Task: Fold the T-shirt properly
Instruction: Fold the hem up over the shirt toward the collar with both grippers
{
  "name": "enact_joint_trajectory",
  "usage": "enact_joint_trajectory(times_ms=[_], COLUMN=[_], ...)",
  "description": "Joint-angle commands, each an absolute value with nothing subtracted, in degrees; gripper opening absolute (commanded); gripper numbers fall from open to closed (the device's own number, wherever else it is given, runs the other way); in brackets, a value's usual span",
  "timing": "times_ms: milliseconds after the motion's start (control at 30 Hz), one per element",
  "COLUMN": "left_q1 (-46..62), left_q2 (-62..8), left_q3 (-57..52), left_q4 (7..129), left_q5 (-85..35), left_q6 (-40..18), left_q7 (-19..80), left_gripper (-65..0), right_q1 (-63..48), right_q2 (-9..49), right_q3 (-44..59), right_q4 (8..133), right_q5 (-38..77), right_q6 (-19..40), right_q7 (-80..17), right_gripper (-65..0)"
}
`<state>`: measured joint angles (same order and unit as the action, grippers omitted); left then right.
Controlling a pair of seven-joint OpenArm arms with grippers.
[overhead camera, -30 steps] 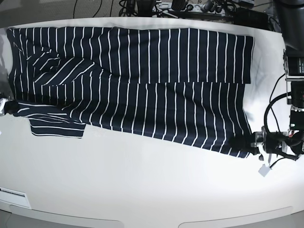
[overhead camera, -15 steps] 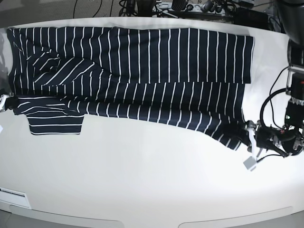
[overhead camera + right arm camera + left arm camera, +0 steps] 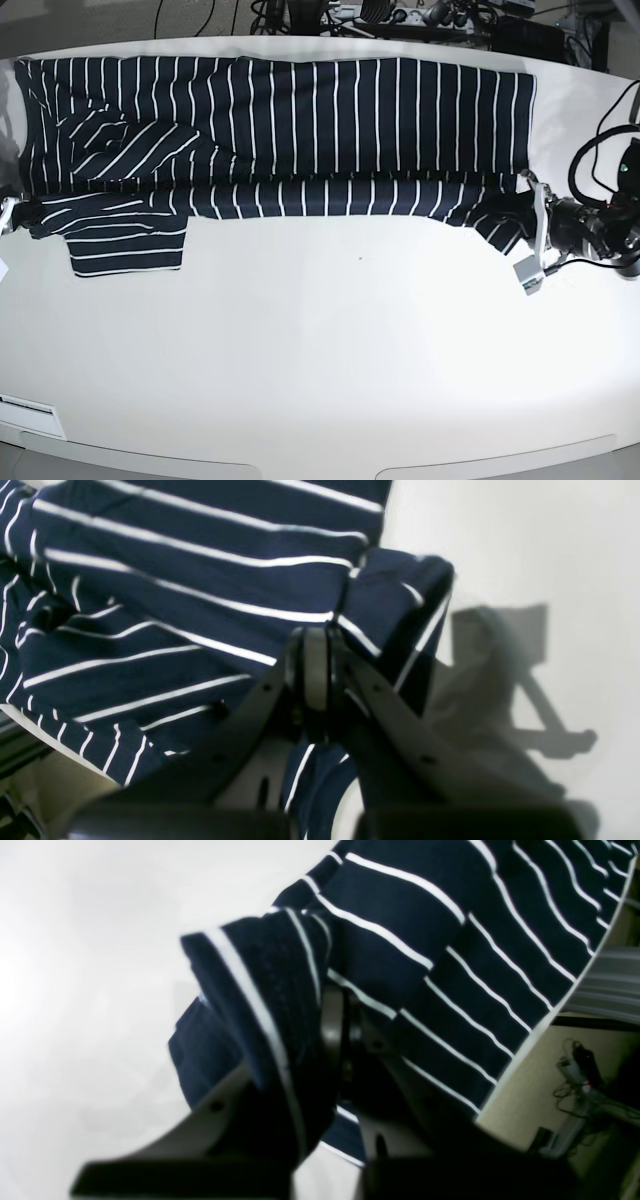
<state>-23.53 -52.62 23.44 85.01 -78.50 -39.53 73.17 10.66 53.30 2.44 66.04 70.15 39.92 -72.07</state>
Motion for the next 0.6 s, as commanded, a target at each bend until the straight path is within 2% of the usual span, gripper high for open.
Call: enact_joint_trajectory(times_ms=[0,100,200,567], left_q1=[-24.8,-24.8,-24.8,-20.9], left_q2=[-54.5,-55.6,-55.7,-55.6], left_q3=[22.5,22.5,22.5,22.5], left_q4=[85.8,86.2,86.2,86.2], left_q5=[-81.1,-85.0,-85.0,-85.0], left_q6=[-40.0,-40.0,-40.0,-40.0], left_q7=[74.6,80.0,80.0,80.0], left_gripper=[-65.0,-65.0,-65.0,-65.0], right_q1=[11.9,11.9,11.9,10.8], right_q2=[55.3,55.3,55.4,54.9], right_q3=[3.1,3.1,3.1,3.1], right_q4=[66.7,66.7,66.7,66.7], right_q5=[70.8,71.7,76.0,78.0], right_q6=[40.0,40.0,40.0,40.0], right_q7=[-72.4,-76.5,-80.0,-80.0], right_gripper=[-65.0,-65.0,-65.0,-65.0])
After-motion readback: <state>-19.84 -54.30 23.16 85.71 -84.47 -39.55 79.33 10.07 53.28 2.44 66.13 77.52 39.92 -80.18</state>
